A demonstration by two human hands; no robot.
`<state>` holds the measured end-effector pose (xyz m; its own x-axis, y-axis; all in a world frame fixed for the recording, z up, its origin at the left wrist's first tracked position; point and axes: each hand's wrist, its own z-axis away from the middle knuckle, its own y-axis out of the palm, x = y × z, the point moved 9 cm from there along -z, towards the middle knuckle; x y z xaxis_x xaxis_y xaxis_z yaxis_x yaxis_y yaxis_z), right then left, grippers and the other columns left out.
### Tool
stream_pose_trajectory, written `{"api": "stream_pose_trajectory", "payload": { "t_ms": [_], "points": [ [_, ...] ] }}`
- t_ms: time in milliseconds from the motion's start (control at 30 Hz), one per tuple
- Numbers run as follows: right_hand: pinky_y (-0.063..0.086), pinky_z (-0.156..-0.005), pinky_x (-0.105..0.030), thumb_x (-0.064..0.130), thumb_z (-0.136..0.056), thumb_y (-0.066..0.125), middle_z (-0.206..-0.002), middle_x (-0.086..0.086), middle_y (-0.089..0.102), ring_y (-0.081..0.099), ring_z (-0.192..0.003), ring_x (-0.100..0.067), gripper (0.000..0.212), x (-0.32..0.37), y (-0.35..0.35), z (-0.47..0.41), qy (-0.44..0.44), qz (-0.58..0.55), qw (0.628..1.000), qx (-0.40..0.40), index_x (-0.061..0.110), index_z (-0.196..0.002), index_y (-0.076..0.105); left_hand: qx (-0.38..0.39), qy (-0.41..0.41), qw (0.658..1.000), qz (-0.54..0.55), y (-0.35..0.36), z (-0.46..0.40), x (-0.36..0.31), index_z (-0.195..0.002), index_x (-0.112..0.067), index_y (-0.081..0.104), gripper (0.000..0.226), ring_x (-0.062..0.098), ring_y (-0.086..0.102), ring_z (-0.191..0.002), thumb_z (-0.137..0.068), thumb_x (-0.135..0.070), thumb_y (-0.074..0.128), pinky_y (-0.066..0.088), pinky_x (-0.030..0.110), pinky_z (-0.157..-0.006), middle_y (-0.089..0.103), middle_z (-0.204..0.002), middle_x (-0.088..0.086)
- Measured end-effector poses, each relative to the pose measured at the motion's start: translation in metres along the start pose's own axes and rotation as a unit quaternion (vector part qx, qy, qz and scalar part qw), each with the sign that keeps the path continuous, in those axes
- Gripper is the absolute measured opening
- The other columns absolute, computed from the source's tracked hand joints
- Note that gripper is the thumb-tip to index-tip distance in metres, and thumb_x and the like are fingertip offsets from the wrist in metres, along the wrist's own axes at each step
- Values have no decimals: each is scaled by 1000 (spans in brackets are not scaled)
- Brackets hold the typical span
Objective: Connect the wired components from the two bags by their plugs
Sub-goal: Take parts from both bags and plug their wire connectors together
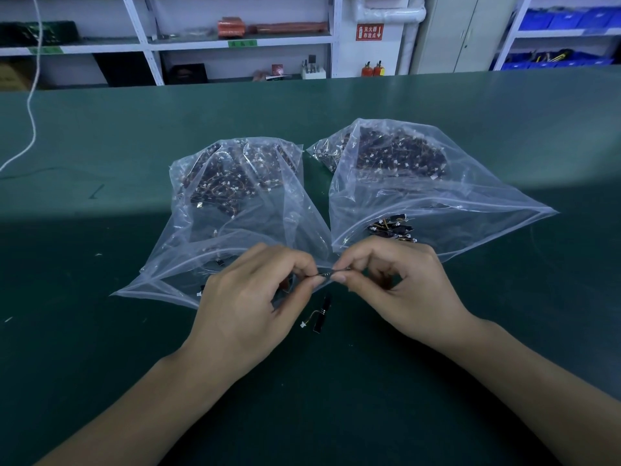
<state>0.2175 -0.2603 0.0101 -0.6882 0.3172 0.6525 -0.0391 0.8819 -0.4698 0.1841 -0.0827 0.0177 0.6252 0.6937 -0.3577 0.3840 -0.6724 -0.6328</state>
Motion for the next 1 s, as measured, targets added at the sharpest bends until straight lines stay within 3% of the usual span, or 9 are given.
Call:
{"api": "stream_pose_trajectory", "payload": {
  "t_ms": [400, 533, 633, 733, 800, 867, 1000],
  "points": [
    [40, -49, -43, 18, -99, 76, -72, 4, 65, 53, -50, -29, 4, -7, 4, 3, 25, -38, 999, 25, 17, -99, 73, -8, -7, 1000, 2, 1, 0, 3, -95, -24, 74, 8, 1, 58, -82, -99, -32, 75, 51, 34, -65, 68, -88, -18],
    [40, -53, -43, 21, -100, 74, -76, 0, 66, 54, -57, -37, 4, -16, 2, 3, 74, -105, 992, 7, 23, -100, 71, -6, -35, 999, 22, -2, 0, 3, -117, -35, 66, 24, -1, 59, -74, -98, -49, 71, 52, 28, -64, 64, -87, -19],
    [41, -59, -43, 23, -100, 75, -77, -2, 67, 56, -65, -43, 5, -28, -13, 0, 103, -117, 987, -34, 25, -96, 71, 8, -50, 999, 19, -2, -1, 1, -112, -36, 59, 25, 1, 55, -66, -97, -54, 68, 51, 30, -55, 56, -77, -13],
    [43, -59, -30, 24, -98, 77, -77, 0, 68, 56, -64, -38, 9, -45, -28, 0, 134, -52, 988, -60, 28, -93, 71, 22, -11, 1000, 0, -1, -2, -5, -83, -27, 62, 31, 6, 49, -57, -100, -52, 70, 46, 33, -48, 49, -66, -14],
    [46, -60, -25, 27, -96, 78, -76, 6, 68, 56, -58, -25, 8, -53, -37, 1, 143, 21, 987, -73, 30, -92, 72, 51, 24, 998, -29, 3, -2, -12, -73, -25, 63, 42, 4, 45, -56, -100, -56, 68, 42, 29, -46, 47, -65, -16],
    [52, -61, -30, 32, -94, 79, -76, 12, 68, 57, -58, -17, 5, -56, -45, 1, 142, 109, 980, -88, 34, -93, 74, 86, 42, 993, -67, 7, -2, -15, -75, -28, 67, 43, 0, 43, -58, -97, -65, 63, 40, 25, -47, 41, -67, -19],
    [56, -65, -36, 35, -91, 81, -75, 16, 68, 60, -65, -9, 3, -59, -59, 0, 146, 198, 963, -113, 35, -92, 78, 124, 55, 985, -103, 14, 0, -15, -81, -30, 73, 43, 0, 45, -59, -92, -69, 59, 46, 29, -44, 39, -69, -20]
  ]
}}
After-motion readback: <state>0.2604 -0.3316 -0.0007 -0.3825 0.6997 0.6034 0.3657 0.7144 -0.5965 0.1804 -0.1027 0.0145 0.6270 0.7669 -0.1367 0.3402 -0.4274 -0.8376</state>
